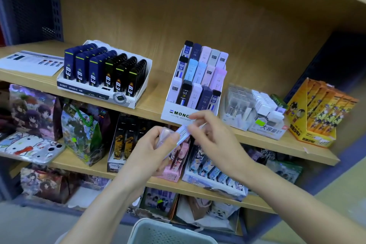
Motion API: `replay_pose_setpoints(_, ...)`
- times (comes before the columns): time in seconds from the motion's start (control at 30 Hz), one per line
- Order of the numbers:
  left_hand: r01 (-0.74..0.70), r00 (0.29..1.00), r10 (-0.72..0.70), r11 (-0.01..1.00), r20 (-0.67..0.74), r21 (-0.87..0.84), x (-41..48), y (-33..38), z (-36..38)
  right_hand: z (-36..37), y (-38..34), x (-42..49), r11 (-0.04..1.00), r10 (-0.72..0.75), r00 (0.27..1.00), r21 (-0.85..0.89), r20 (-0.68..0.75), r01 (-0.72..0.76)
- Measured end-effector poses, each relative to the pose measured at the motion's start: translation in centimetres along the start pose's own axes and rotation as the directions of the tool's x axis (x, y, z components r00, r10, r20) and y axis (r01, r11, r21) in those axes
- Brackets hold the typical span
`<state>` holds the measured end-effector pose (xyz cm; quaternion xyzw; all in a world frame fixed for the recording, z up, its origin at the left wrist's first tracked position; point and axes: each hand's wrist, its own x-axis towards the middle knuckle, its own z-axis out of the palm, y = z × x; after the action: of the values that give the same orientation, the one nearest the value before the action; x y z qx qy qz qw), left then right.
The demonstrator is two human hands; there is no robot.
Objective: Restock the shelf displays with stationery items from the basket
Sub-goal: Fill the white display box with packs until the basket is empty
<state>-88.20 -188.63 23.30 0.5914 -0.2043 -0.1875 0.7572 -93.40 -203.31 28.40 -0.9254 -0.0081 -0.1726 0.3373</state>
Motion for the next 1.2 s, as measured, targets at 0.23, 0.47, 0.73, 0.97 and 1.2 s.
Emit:
replay_pose_setpoints(0.23, -0.029, 0.999, 0.026, 0.995, -0.031, -0.097, -0.1, 0.2, 0.7, -0.1, 0.0, -0.9, 0.867, 0.192, 0.981, 0.469, -0.008, -0.166)
replay_pose_setpoints(0.47, -0.18, 0.962, 0.186, 0.983, -0.198, 0.047, 0.0, -0.3, 1.6, -1.3, 1.2, -3.2, 0.974, 0.154, 0.965, 0.134, 0.212, -0.185)
replay_pose_setpoints(0.73, -0.196, 0.977, 0.205, 0.972, -0.065, 0.13, -0.5, -1.5, 4.8, -2.2, 2.3, -5.3, 0.993, 0.113, 0.976, 0.011, 0.189, -0.117)
replay_pose_setpoints(0.97, -0.066, 0.997, 0.073, 0.986, -0.039, 0.153, 0.3, -3.6, 5.8, -8.7, 6.1, -6.3, 0.918, 0.371, 0.927, 0.129, 0.061, -0.376)
replay_pose_setpoints(1.2, -0.077, 0.997, 0.078, 0.975, 0.004, 0.208, 1.8, -3.3, 9.2, -15.2, 8.2, -3.3, 0.97, 0.235, 0.922, 0.009, -0.308, -0.244)
